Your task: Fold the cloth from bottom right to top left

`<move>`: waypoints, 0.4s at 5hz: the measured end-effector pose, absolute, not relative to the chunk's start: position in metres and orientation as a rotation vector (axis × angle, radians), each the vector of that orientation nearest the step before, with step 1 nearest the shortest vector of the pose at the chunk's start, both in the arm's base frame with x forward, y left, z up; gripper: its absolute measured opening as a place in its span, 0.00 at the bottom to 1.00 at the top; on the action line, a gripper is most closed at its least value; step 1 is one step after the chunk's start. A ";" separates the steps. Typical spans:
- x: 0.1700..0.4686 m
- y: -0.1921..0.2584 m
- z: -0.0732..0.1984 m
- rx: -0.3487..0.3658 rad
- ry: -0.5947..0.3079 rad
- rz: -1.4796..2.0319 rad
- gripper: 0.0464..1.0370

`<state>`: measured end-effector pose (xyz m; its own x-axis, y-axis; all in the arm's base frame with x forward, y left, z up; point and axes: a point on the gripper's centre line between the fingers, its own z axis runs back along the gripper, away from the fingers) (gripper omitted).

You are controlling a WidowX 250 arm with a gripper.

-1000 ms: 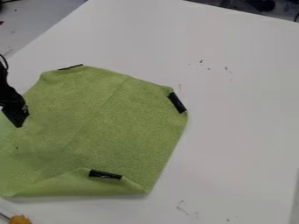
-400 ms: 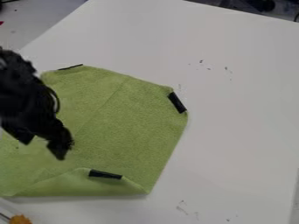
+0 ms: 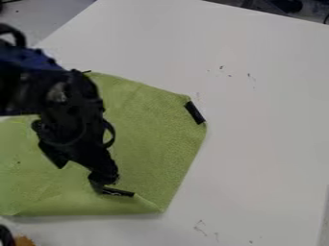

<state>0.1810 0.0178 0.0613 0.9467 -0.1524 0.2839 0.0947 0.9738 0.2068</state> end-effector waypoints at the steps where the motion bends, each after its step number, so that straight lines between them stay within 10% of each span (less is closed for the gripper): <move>1: 0.191 0.004 0.052 0.118 -0.282 -0.135 0.96; 2: 0.198 -0.002 0.037 0.045 -0.284 -0.135 0.96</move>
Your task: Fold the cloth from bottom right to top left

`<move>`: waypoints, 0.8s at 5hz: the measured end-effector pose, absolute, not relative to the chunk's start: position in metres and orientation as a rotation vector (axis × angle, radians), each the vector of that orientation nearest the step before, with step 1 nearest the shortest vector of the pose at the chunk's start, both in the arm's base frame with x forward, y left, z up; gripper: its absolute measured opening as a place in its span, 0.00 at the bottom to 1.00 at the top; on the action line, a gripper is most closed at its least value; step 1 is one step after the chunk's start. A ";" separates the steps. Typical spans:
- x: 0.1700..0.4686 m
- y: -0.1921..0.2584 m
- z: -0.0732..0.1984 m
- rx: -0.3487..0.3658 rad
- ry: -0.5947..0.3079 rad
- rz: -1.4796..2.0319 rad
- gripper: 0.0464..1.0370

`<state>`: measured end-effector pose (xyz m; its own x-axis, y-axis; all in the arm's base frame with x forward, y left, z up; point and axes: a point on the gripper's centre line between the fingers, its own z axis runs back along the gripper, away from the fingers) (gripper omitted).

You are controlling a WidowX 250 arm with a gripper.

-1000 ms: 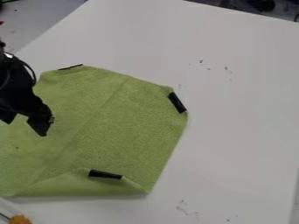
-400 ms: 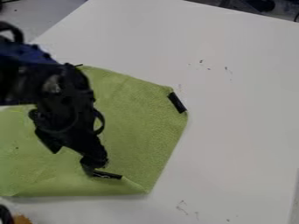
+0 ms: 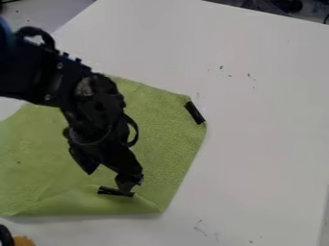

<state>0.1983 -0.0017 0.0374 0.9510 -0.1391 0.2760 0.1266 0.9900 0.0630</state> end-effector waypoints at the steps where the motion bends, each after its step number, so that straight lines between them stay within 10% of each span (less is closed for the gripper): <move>1: 0.201 -0.010 0.020 -0.050 -0.276 -0.151 0.96; 3: 0.194 -0.013 0.008 -0.107 -0.307 -0.118 0.91; 4: 0.194 -0.012 0.007 -0.122 -0.330 -0.094 0.67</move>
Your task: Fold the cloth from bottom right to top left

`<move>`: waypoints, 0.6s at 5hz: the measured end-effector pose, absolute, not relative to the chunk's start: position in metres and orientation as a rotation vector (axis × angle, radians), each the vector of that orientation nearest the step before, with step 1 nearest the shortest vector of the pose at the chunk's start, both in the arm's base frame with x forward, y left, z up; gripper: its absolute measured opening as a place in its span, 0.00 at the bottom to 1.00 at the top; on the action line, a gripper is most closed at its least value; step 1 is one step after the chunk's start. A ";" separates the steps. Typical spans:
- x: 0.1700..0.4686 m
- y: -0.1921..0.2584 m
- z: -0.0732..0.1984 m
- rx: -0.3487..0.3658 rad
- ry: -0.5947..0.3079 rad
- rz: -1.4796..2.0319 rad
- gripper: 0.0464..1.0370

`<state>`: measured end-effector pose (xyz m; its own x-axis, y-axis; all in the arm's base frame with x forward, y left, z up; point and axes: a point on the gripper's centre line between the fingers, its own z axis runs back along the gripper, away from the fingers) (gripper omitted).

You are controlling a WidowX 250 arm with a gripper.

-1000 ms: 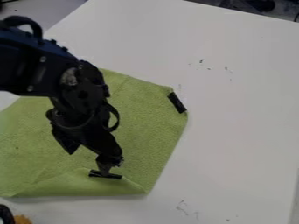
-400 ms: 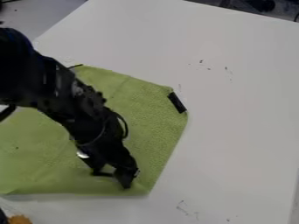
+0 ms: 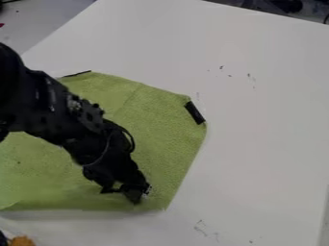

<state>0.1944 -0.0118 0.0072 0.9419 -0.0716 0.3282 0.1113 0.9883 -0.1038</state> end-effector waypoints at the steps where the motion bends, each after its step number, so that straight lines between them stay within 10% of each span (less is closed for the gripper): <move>1: 0.192 -0.010 0.006 -0.111 -0.328 -0.087 0.56; 3: 0.196 -0.010 0.020 -0.047 -0.320 -0.125 0.28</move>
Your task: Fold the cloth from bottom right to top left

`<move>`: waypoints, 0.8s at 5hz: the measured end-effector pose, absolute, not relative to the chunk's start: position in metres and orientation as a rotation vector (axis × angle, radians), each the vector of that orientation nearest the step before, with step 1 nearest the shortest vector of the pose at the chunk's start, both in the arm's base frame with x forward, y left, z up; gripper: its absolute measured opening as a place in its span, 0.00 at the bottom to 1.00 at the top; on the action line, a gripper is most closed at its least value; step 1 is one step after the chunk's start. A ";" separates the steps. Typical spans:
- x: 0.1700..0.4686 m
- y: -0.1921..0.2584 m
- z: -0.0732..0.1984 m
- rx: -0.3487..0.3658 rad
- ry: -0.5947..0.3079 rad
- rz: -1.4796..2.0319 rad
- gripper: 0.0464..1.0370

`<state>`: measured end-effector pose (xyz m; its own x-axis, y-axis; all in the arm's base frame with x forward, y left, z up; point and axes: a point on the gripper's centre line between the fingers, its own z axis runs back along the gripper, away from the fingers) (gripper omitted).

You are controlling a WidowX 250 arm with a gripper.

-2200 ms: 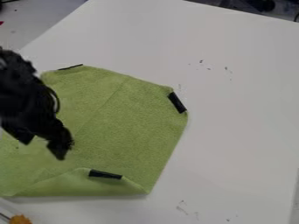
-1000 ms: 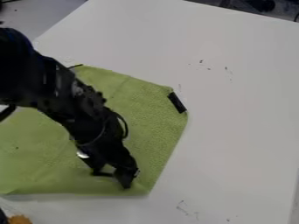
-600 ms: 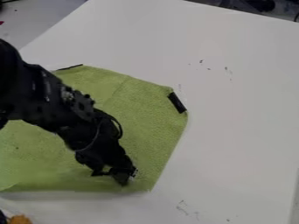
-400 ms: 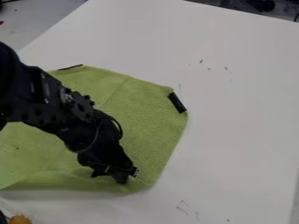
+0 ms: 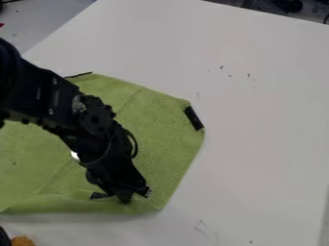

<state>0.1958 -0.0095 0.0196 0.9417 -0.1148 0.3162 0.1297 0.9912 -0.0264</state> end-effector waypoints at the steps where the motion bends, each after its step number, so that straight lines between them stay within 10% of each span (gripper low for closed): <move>1: 0.200 -0.006 0.029 0.004 -0.343 -0.143 0.09; 4: 0.234 0.021 0.075 0.136 -0.398 -0.239 0.01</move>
<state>0.2337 0.0211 0.0748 0.8943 -0.2563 0.3668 0.2033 0.9630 0.1770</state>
